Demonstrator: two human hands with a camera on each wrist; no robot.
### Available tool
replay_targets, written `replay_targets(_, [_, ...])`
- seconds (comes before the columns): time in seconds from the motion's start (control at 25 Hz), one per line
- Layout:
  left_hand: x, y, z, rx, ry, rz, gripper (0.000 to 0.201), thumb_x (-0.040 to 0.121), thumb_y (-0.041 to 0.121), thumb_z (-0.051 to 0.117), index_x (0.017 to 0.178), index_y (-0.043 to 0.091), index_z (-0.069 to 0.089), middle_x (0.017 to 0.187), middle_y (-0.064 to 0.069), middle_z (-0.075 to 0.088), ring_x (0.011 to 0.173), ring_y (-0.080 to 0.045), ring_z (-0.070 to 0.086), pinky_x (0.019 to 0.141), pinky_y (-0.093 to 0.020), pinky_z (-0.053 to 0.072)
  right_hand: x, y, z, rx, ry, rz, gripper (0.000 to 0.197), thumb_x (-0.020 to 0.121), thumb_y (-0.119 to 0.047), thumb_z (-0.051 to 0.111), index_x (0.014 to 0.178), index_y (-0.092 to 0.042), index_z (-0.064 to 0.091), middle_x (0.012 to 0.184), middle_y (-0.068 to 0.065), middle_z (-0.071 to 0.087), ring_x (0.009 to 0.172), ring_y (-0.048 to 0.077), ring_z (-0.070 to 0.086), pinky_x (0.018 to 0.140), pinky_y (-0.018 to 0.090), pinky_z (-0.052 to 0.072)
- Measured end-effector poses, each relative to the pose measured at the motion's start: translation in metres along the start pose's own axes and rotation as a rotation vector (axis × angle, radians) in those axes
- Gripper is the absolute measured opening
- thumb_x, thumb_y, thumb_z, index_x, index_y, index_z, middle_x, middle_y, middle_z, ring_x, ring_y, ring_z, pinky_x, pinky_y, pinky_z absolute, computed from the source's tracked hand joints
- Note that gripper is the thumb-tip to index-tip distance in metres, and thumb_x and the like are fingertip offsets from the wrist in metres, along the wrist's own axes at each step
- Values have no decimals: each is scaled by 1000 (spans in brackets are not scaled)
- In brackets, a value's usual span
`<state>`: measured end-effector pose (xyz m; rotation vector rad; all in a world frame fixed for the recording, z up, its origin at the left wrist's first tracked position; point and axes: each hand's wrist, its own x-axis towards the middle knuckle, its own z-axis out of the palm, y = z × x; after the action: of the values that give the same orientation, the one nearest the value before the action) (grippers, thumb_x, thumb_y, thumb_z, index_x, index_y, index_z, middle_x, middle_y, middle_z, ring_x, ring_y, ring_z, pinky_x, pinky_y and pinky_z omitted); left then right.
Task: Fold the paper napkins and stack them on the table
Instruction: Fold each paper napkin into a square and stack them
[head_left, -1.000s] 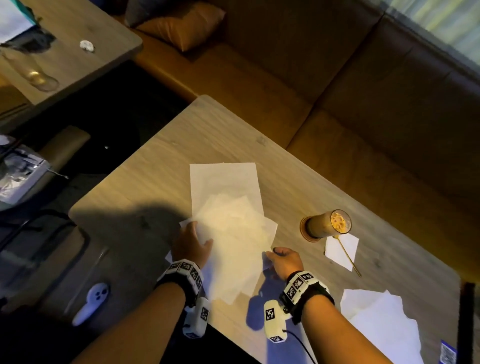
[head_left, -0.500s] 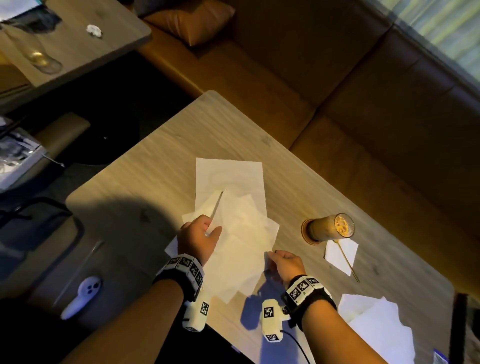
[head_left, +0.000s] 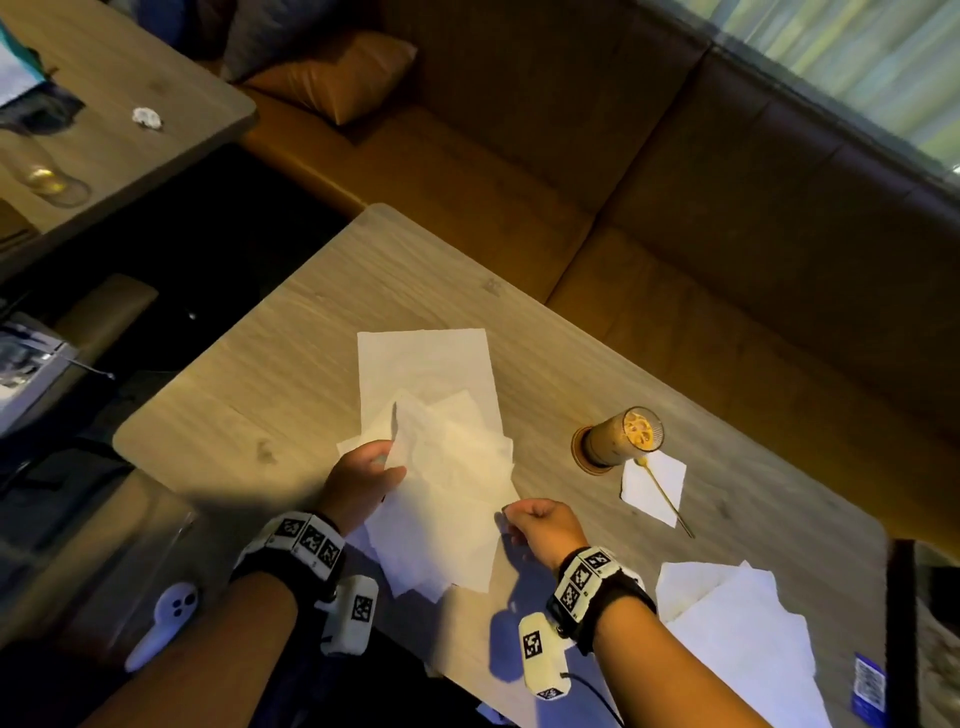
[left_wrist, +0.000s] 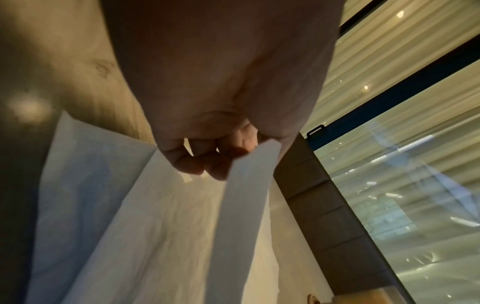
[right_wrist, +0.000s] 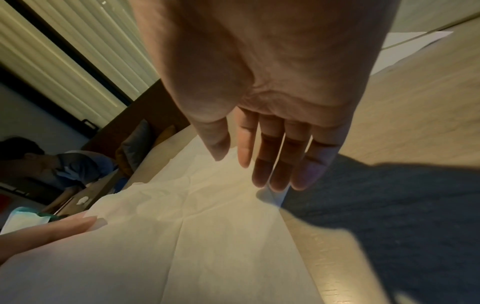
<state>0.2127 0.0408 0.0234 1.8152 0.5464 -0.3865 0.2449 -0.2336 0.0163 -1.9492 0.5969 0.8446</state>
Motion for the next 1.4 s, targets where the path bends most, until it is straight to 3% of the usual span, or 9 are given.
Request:
replay_targets(0.16, [-19,19,-6,-242,-2,6,17,87,12,68,101,19,74,89,5,81,89,-25,74,72,-23,56,-13,-10,-7,28,-15,0,28,97,-9,63,70,-11,70,71,17,65,53,22,54,46,24,43])
replay_targets(0.28, [-37,44,-5,-271,23,34,31,96,-6,61,94,25,67,79,6,79,72,0,72,60,-6,49,-22,-20,3,177,-115,67,21,102,-19,56,92,-5,69,84,20,70,63,27,58,49,26,41])
replay_targets(0.48, [-60,65,6,-77,42,171,37,94,11,69,95,49,69,66,8,48,60,-5,43,63,-22,43,-46,-54,28,433,-438,161,69,99,-71,36,122,-15,68,105,11,78,97,30,73,81,41,57])
replay_targets(0.64, [-80,75,23,290,1,286,36,89,35,56,123,46,63,79,18,67,76,-6,64,78,-31,55,-70,-77,26,648,-594,133,79,84,-85,46,107,-15,73,98,17,73,82,29,71,79,44,57])
replay_targets(0.76, [-92,81,35,548,-4,422,42,92,40,49,133,46,56,85,13,70,84,-12,64,84,-30,52,-69,-80,17,624,-645,114,79,81,-77,65,113,-5,68,93,20,70,79,30,72,82,44,59])
replay_targets(0.92, [-111,83,48,438,-17,469,34,94,52,57,127,45,63,69,11,58,71,-6,55,83,-28,50,-65,-74,10,667,-524,65,58,95,-29,70,137,8,54,95,25,72,75,38,74,64,42,61])
replay_targets(1.08, [-106,60,40,22,286,196,19,94,45,67,112,38,68,96,15,66,93,-6,63,86,-29,52,-68,-73,-9,720,-456,-5,34,103,-4,53,136,1,59,121,27,72,109,43,72,90,50,59])
replay_targets(1.24, [-94,50,51,-203,32,-7,57,85,59,72,137,42,55,124,10,66,119,-8,63,106,-32,49,-86,-84,-35,570,-497,-52,29,101,-3,55,127,0,66,119,24,74,106,38,74,87,44,62])
replay_targets(1.4, [-85,52,69,-422,-110,-70,70,73,70,73,135,39,62,132,8,68,125,-8,62,112,-35,45,-93,-96,-51,462,-513,-93,27,100,-4,58,125,1,67,115,23,76,96,32,77,78,38,64])
